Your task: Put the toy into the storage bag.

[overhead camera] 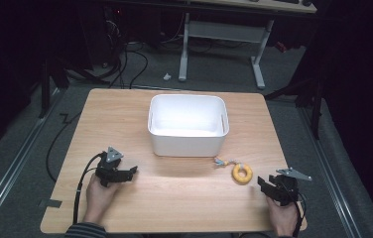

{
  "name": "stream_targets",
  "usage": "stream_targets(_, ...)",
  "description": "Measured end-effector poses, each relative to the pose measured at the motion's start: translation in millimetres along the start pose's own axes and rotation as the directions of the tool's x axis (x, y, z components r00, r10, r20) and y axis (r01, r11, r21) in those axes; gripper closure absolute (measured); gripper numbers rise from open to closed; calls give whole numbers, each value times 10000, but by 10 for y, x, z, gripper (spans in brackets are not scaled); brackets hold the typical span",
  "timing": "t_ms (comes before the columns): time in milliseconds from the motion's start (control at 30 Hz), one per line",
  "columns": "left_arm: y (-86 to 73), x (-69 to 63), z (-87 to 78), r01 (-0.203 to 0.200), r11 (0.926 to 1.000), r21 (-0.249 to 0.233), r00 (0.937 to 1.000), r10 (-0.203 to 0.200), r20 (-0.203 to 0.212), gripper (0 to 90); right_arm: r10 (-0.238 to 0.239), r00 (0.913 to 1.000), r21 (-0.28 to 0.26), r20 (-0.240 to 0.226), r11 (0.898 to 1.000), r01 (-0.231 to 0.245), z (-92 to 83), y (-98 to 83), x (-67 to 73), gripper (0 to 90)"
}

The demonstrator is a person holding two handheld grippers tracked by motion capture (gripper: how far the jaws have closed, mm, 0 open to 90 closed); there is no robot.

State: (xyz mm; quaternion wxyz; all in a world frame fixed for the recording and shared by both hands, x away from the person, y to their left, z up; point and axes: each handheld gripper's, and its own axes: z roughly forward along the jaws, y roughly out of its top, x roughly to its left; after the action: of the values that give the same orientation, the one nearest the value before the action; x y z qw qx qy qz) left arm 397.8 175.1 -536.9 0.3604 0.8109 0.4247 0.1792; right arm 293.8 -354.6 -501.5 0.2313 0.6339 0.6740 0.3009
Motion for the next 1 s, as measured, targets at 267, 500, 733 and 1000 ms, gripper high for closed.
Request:
stream_targets(267,0,0,0,1,10000,0,10000,-1,-1,206,-583,9981,-109,-177,9983,581,-50,82,142,500)
stream_targets(500,0,0,0,2,10000,0,10000,-2,1,206,-923,9950,-137,-386,9957,919,-46,186,225,502)
stream_targets(733,0,0,0,-1,10000,2,10000,1,-1,206,-949,9939,-156,-565,9954,942,-49,329,260,505)
stream_targets(1000,0,0,0,1,10000,-2,10000,-1,0,206,-1295,9904,-129,-488,9916,1290,7,503,329,509)
